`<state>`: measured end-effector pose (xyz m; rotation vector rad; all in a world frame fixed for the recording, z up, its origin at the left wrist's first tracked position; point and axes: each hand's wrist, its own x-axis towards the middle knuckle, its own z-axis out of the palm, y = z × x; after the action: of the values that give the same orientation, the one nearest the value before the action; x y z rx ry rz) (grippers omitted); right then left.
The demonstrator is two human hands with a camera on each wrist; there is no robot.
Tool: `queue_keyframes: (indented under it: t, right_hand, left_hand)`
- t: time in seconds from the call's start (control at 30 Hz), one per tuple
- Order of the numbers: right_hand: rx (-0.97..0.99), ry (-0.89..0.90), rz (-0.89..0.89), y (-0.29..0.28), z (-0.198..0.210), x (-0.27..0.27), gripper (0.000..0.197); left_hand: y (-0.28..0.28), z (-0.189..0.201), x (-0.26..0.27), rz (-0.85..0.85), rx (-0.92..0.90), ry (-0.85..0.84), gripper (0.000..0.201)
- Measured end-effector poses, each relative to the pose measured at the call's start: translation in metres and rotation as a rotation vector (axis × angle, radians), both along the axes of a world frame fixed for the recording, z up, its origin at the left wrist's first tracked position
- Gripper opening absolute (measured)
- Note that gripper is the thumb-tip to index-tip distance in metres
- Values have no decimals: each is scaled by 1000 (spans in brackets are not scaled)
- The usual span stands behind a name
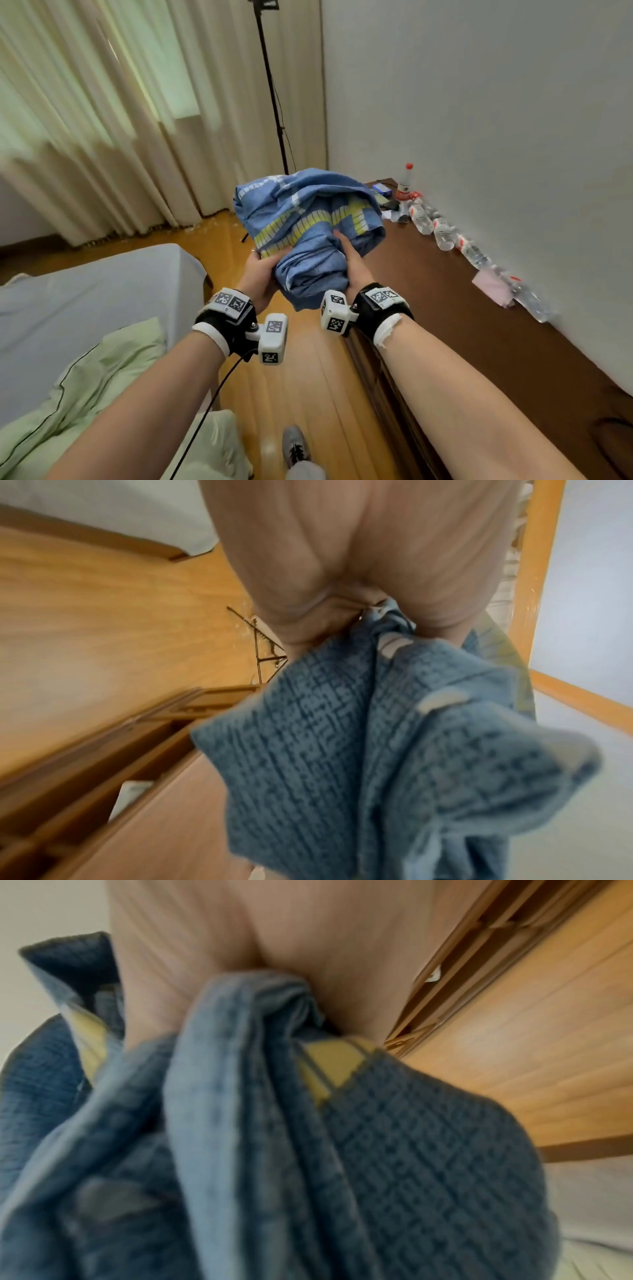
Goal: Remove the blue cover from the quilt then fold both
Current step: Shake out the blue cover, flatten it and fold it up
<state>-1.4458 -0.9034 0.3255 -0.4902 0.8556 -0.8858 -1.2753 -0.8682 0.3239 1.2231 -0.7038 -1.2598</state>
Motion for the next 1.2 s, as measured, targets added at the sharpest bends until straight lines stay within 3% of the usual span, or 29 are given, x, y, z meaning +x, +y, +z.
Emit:
queue_keyframes:
  t: [0.1,0.13,0.23,0.33,0.43,0.5,0.67,0.77,0.87,0.9,0.97,1.03,1.1,1.2]
  right_hand:
    - [-1,140,-131,-73,-16,30,77]
    - [-7,177,-188,-96,-18,38,73]
    - [-39,274,-273,-155,-14,59,37]
    - [-10,332,-317,-223,-16,85,34]
    - [56,386,-379,-291,-26,110,45]
    - [84,415,-411,-329,-38,119,41]
    - [180,440,-452,-415,-71,122,34]
    - [219,416,-492,-485,-97,126,37]
    - [206,395,-521,-560,-127,124,64]
    - [189,404,-517,-584,-135,123,69]
    - [137,454,-529,-629,-145,119,64]
    - [53,581,-528,-668,-144,115,75]
    - [-47,852,-443,-699,-132,106,92]
    - [-308,1331,-340,-741,-113,83,64]
  left_hand:
    - [-60,-18,30,3,30,-46,51]
    - [-83,-23,39,-10,35,-56,47]
    - [-156,-34,70,-107,66,-128,41]
    - [-237,-43,106,-162,143,-196,51]
    - [-314,-49,136,-145,240,-178,74]
    - [-358,-55,150,-164,306,-173,95]
    - [-461,-79,165,-348,405,-261,93]
    - [-537,-91,168,-470,413,-444,85]
    - [-620,-92,167,-508,275,-911,79]
    - [-647,-89,165,-507,207,-972,73]
    - [-699,-86,157,-543,141,-938,63]
    - [-747,-80,147,-604,160,-849,68]
    - [-787,-77,137,-639,185,-754,70]
    - [-840,-74,116,-675,211,-676,70]
